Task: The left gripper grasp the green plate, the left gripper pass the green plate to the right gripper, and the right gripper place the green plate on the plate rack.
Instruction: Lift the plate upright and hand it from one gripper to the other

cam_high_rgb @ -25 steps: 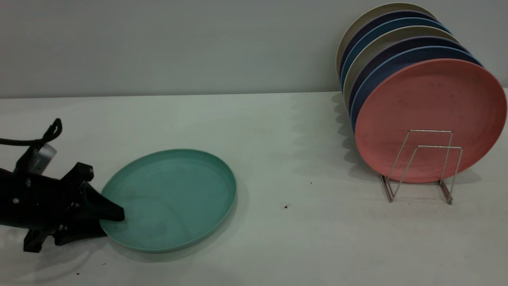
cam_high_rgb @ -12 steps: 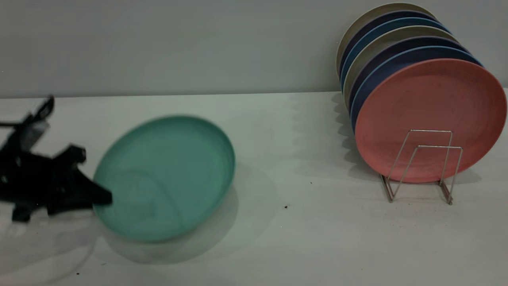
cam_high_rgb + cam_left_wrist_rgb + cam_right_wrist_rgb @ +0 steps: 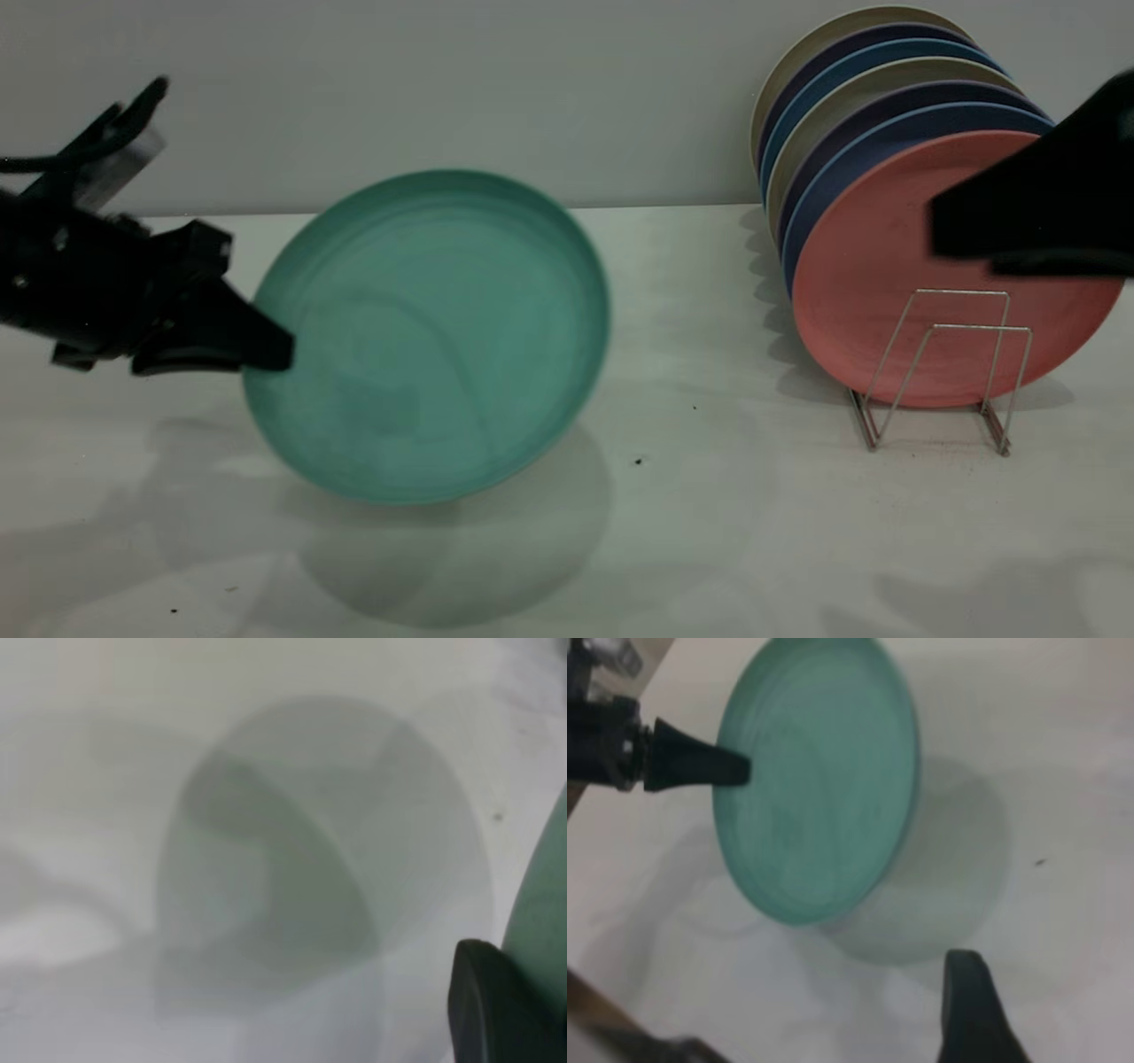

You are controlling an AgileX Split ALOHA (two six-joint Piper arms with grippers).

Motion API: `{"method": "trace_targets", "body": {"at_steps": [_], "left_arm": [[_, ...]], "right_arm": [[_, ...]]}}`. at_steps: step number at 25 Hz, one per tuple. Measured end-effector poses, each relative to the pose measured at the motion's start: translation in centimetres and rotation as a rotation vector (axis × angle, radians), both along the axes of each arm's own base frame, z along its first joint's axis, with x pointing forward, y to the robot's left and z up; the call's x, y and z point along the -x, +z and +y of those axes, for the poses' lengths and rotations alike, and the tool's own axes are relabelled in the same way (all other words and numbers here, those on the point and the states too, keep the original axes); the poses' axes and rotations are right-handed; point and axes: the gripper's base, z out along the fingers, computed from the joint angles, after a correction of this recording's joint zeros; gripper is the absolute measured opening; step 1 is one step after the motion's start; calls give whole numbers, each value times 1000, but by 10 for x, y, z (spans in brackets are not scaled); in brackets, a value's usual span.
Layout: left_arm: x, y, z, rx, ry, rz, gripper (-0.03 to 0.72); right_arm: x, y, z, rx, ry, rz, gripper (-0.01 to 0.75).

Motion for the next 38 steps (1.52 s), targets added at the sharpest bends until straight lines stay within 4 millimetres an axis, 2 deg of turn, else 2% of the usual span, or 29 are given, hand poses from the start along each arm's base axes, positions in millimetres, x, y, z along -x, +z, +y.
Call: {"method": "trace_targets", "body": {"at_steps": [5,9,14,23,26,30,31,34,36,38], "left_arm": [[5,6,-28,9,-72,-2,16],[10,7,-47,17,-125,0,16],[13,9,-65,55,-130,4,16],[21,13,-89,123,-168,16,16],[24,15,-94,158,-193,22,16],[25,17,-95,184,-206,25,31],[25,18,-95,194,-210,26,41],[25,20,-92,227,-213,30,112],[24,23,-88,266,-213,35,218],[22,26,-79,311,-210,37,357]], "right_arm": [[-24,-37,11,-59,102,108,448],[-36,-55,16,-97,147,156,447],[-44,-64,20,-138,172,181,446],[-48,-64,21,-158,182,174,437],[-48,-64,21,-158,182,175,369],[-48,-64,21,-158,174,178,132],[-49,-65,20,-147,156,183,106],[-50,-67,20,-139,147,186,107],[-50,-68,19,-115,149,177,107],[-51,-71,16,-63,150,162,107]]}}
